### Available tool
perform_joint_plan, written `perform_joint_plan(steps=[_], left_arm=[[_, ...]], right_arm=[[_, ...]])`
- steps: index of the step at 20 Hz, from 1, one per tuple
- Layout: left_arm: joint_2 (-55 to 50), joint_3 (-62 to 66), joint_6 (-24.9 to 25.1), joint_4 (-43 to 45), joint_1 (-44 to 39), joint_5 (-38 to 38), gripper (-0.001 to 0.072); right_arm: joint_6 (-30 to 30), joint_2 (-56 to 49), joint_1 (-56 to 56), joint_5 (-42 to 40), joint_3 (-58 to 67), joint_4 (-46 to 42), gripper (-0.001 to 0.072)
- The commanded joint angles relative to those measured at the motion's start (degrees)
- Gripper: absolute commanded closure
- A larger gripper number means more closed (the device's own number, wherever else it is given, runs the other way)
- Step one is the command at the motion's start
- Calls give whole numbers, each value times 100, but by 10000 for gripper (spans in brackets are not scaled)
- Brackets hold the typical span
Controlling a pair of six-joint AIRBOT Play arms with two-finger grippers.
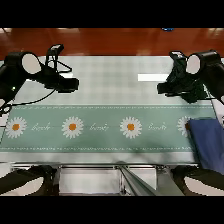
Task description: Fold the shirts.
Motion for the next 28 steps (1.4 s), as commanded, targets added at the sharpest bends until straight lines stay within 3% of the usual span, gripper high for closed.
perform_joint_plan(steps=[1,14,18,19,20,21,24,26,28], left_arm=[[-4,0,2,0,0,2,686],[-4,2,2,0,-2,186,686],[-52,-2,0,0,0,920,685],[-116,-2,4,13,0,1156,636],[-179,2,4,133,26,1541,433],[-247,4,-11,402,76,1928,204],[-291,243,-413,813,664,2081,197],[-144,258,-507,807,1220,2052,198],[42,164,-505,693,1626,2052,198]], right_arm=[[2,0,4,0,7,2,688],[2,0,4,-76,7,2,688],[-57,-2,2,-1211,-13,-254,688],[-48,-2,2,-1657,-11,-494,679],[-15,0,-2,-2092,-11,-809,546],[42,0,-4,-2483,15,-1307,298],[927,-2,-378,-2649,389,-3077,298],[973,-2,-1143,-2627,577,-3038,299],[911,-179,-2013,-2389,577,-2319,301]])
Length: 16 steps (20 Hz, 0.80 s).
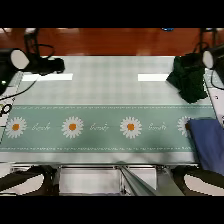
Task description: Fold the shirts.
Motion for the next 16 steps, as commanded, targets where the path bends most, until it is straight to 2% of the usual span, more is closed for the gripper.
perform_joint_plan(steps=[1,3,4,8,12,13,14,15,16], left_arm=[[267,-157,-136,-83,658,173,198],[487,-551,79,-525,621,260,198],[581,-763,306,-748,533,304,198],[693,-1325,374,-872,157,420,198],[667,-1473,354,-911,57,761,198],[651,-1473,356,-931,46,859,198],[647,-1473,363,-927,46,909,198],[654,-1460,376,-903,92,909,198],[686,-1432,378,-876,225,859,198]], right_arm=[[-26,-321,-1314,197,127,660,301],[-935,-798,-1856,339,125,2046,301],[-1259,-1075,-1943,319,120,2371,301],[-1204,-1943,-1947,-190,122,2306,301],[-1176,-2382,-1943,-785,122,2514,307],[-1226,-2450,-1943,-732,122,2710,366],[-1360,-2463,-1943,-629,122,2968,566],[-1576,-2420,-1943,-511,146,3250,687],[-1818,-2332,-1941,-354,236,3403,687]])
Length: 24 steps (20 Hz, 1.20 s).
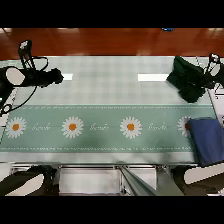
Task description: Fold the shirts.
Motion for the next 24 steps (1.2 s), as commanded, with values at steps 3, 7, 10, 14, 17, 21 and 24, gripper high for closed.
perform_joint_plan(steps=[3,7,10,14,17,21,24], left_arm=[[286,162,203,24,750,-389,198],[1189,55,245,24,1093,-1095,199],[2151,-343,216,24,1082,-1102,198],[3213,-1078,219,-315,1080,-1134,198],[3718,-1604,223,-638,1080,-1231,198],[3915,-1969,245,-754,1080,-1552,198],[3917,-1987,249,-787,1080,-1617,198]], right_arm=[[-743,553,-9,837,693,577,688],[-1003,1759,74,1012,1563,756,688],[-1023,2520,358,1130,2107,817,688],[-1202,3091,1156,1290,2990,804,689],[-1196,3241,1794,1543,3788,791,689],[-1154,3445,2911,1976,3845,772,689],[-922,3368,3901,2225,3519,767,688]])
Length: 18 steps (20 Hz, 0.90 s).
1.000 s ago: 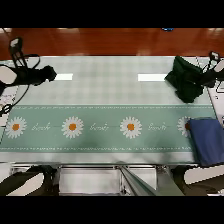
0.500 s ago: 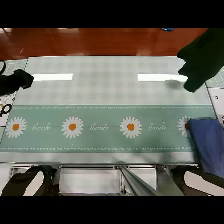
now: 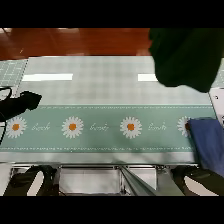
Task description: Fold the shirts.
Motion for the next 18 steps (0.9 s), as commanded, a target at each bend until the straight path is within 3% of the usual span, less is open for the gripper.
perform_joint_plan(steps=[1,9,14,18], left_arm=[[76,-111,92,-136,7,-155,198],[66,-133,184,-551,-52,-391,198],[-101,-474,271,-601,-476,-505,198],[-605,-634,278,-621,-881,-474,198]], right_arm=[[334,-35,1132,289,-326,-9,688],[1526,-1637,3003,-380,-758,-13,688],[2225,-2804,3154,-334,-758,-50,688],[2267,-3497,3154,83,-758,-44,674]])
